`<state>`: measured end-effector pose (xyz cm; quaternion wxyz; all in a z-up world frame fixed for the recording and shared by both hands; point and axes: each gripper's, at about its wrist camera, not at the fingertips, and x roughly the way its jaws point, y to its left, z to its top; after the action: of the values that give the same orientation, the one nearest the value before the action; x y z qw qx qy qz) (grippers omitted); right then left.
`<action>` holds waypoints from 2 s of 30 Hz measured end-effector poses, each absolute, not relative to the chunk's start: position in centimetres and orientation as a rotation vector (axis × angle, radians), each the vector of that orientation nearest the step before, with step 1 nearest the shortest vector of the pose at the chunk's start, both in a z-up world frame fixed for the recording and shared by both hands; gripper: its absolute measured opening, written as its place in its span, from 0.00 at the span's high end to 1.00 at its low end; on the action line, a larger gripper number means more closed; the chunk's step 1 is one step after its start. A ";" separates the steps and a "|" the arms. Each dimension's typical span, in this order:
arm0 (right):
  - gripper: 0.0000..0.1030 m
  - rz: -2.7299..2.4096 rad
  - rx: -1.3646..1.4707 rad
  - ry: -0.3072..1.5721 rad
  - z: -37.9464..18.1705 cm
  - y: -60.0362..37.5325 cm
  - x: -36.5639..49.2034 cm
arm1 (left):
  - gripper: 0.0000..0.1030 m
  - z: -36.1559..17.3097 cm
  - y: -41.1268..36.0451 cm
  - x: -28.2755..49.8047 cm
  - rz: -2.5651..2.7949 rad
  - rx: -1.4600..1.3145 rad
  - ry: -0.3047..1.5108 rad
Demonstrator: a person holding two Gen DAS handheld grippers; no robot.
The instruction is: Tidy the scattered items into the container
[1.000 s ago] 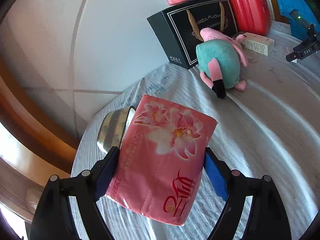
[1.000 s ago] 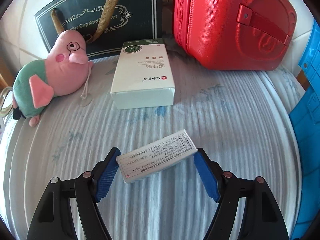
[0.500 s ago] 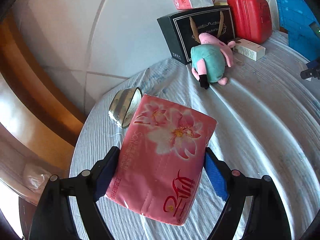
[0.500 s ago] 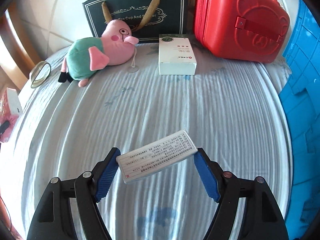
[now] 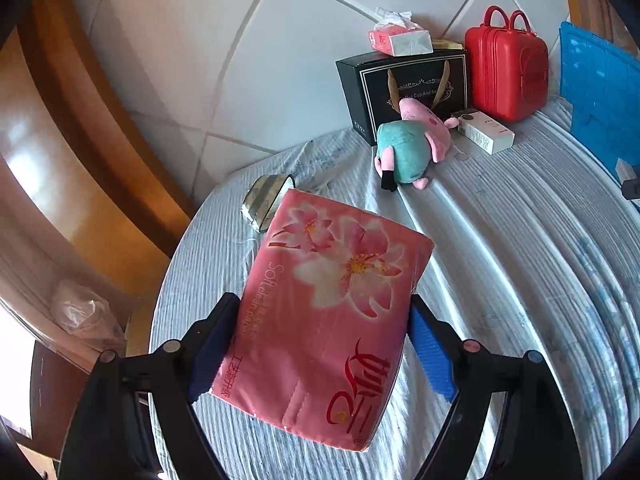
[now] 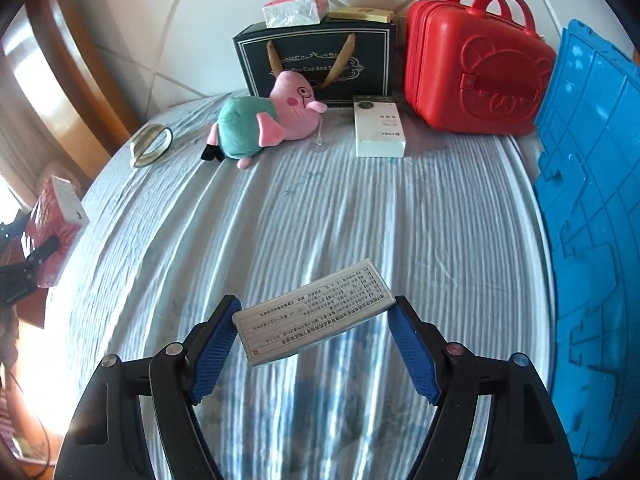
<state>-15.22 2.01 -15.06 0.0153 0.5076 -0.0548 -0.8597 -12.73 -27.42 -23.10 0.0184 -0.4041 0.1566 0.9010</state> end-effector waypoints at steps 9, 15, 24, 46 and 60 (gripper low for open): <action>0.26 -2.671 1.546 -0.174 -10.7 1.8 -11.1 | 0.20 -18.7 -25.7 -8.8 2.829 -1.292 0.358; 0.26 -2.672 1.498 -0.174 -7.9 1.6 -8.8 | 0.20 -16.6 -24.5 -6.1 2.864 -1.316 0.345; 0.26 -2.663 1.383 -0.148 -3.4 1.3 -4.8 | 0.20 -12.5 -21.8 -2.1 2.892 -1.248 0.318; 0.26 -2.657 1.201 -0.176 2.5 2.9 0.1 | 0.20 -5.8 -15.6 1.8 2.900 -1.118 0.404; 0.26 -2.652 1.142 -0.203 4.0 5.2 1.3 | 0.20 -3.7 -12.2 2.7 2.904 -1.076 0.436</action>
<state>1.28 5.22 3.97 0.1232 0.3917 -0.0697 -0.9092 2.72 -12.20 -3.67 0.0069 -0.3439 0.1395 0.9286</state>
